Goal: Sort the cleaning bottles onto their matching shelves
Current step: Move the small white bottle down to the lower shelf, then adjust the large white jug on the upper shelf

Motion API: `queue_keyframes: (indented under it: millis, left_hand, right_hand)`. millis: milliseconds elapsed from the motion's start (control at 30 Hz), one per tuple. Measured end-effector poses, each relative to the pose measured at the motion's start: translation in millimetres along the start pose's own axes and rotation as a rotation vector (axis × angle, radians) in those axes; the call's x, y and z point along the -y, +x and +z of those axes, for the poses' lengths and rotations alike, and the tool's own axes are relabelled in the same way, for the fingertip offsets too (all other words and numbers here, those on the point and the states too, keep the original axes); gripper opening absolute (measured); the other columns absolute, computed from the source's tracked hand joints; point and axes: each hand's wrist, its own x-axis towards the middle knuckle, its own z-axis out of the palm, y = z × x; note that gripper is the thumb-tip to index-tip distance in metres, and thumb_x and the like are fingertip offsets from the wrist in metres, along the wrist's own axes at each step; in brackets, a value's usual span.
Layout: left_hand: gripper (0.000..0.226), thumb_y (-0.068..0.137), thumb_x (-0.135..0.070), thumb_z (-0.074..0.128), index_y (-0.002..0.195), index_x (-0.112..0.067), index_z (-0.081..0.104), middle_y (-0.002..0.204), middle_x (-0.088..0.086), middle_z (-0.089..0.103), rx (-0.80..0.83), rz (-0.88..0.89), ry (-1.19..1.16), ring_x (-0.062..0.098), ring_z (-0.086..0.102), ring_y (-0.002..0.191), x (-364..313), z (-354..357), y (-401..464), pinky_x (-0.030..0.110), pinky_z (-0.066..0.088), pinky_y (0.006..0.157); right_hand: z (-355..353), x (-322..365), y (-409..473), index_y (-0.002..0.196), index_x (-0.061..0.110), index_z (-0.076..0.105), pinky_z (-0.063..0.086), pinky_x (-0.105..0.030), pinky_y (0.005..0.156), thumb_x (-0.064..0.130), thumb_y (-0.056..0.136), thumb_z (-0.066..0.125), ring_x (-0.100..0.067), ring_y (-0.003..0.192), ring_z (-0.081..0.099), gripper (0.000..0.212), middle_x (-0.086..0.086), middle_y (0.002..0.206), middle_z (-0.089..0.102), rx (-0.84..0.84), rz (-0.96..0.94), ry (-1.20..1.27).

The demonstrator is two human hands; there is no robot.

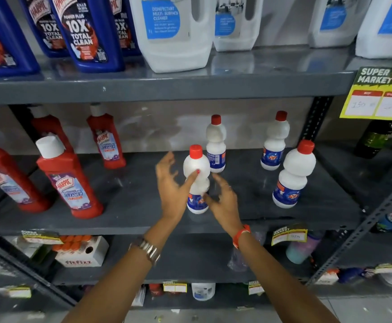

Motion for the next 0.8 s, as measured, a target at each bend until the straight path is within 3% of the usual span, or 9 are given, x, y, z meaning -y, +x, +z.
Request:
queue_keyframes:
  millis: [67, 133, 200, 267, 333, 433, 600, 700, 800]
  left_hand:
    - [0.052, 0.074, -0.013, 0.073, 0.118, -0.012, 0.047, 0.112, -0.005, 0.043, -0.227, 0.267, -0.013, 0.003, 0.05, 0.103, -31, -13, -4, 0.023, 0.048, 0.082]
    - [0.037, 0.077, -0.007, 0.068, 0.11, -0.008, 0.051, 0.105, 0.008, 0.043, -0.375, 0.51, -0.034, -0.002, 0.046, 0.098, -71, -26, 1, 0.02, 0.045, 0.079]
    - [0.029, 0.08, -0.006, 0.064, 0.107, -0.007, 0.051, 0.102, 0.009, 0.041, -0.468, 0.677, -0.054, 0.007, 0.045, 0.099, -109, -37, 14, 0.022, 0.044, 0.079]
    - [0.029, 0.083, -0.005, 0.062, 0.108, -0.009, 0.05, 0.104, 0.008, 0.039, -0.517, 0.745, -0.097, 0.016, 0.046, 0.098, -143, -48, 32, 0.021, 0.044, 0.078]
    - [0.03, 0.084, -0.005, 0.06, 0.11, -0.01, 0.045, 0.109, 0.013, 0.041, -0.47, 0.754, -0.121, 0.023, 0.048, 0.1, -168, -57, 52, 0.02, 0.043, 0.083]
    - [0.029, 0.087, -0.013, 0.057, 0.114, -0.01, 0.046, 0.117, 0.007, 0.047, -0.294, 0.653, -0.105, 0.018, 0.049, 0.111, -191, -63, 84, 0.02, 0.044, 0.087]
    - [0.037, 0.09, -0.018, 0.052, 0.124, -0.007, 0.042, 0.128, 0.009, 0.05, -0.116, 0.435, -0.056, 0.01, 0.048, 0.111, -209, -53, 131, 0.004, 0.041, 0.087]
    - [0.038, 0.09, -0.017, 0.051, 0.126, -0.007, 0.04, 0.123, 0.005, 0.053, -0.033, 0.361, -0.026, 0.014, 0.052, 0.11, -207, -47, 146, 0.029, 0.046, 0.099]
    - [0.035, 0.09, -0.018, 0.051, 0.123, -0.007, 0.046, 0.115, 0.006, 0.06, -0.002, 0.253, -0.031, 0.02, 0.058, 0.105, -200, -45, 155, 0.043, 0.048, 0.098]
  right_hand:
    - [-18, 28, -1, 0.118, 0.017, 0.055, 0.047, -0.033, 0.101, 0.0, 0.076, 0.066, -0.01, 0.113, 0.056, 0.047, 0.002, 0.12, 0.059, -0.115, -0.093, 0.061]
    - [-38, 68, 0, 0.109, 0.015, 0.06, 0.05, -0.021, 0.092, -0.007, 0.076, 0.063, -0.001, 0.101, 0.06, 0.039, 0.009, 0.106, 0.063, -0.215, -0.27, 0.071]
    - [-56, 114, 4, 0.102, 0.012, 0.063, 0.05, -0.014, 0.083, -0.009, 0.078, 0.059, 0.003, 0.092, 0.062, 0.032, 0.01, 0.097, 0.064, -0.311, -0.461, 0.041]
    - [-67, 155, 10, 0.098, 0.01, 0.065, 0.053, -0.023, 0.08, -0.008, 0.081, 0.055, -0.011, 0.09, 0.066, 0.026, 0.001, 0.094, 0.067, -0.365, -0.616, 0.044]
    - [-73, 188, 18, 0.096, 0.009, 0.065, 0.054, -0.028, 0.078, -0.005, 0.083, 0.054, -0.018, 0.087, 0.066, 0.022, -0.005, 0.092, 0.068, -0.402, -0.715, 0.068]
    - [-75, 230, 40, 0.096, 0.009, 0.064, 0.056, -0.028, 0.081, -0.004, 0.081, 0.054, -0.009, 0.088, 0.065, 0.022, -0.002, 0.095, 0.067, -0.438, -0.736, 0.095]
    - [-71, 277, 104, 0.115, 0.005, 0.055, 0.048, -0.034, 0.098, -0.002, 0.078, 0.058, -0.018, 0.103, 0.058, 0.038, -0.014, 0.117, 0.062, -0.173, -0.433, -0.01]
    - [-62, 290, 123, 0.123, 0.004, 0.046, 0.044, -0.041, 0.101, 0.005, 0.083, 0.059, -0.029, 0.112, 0.054, 0.042, -0.02, 0.122, 0.057, -0.015, -0.263, -0.034]
    - [-53, 288, 128, 0.12, 0.005, 0.048, 0.043, -0.029, 0.091, 0.008, 0.085, 0.057, -0.03, 0.107, 0.056, 0.036, -0.021, 0.116, 0.061, -0.088, -0.265, -0.064]
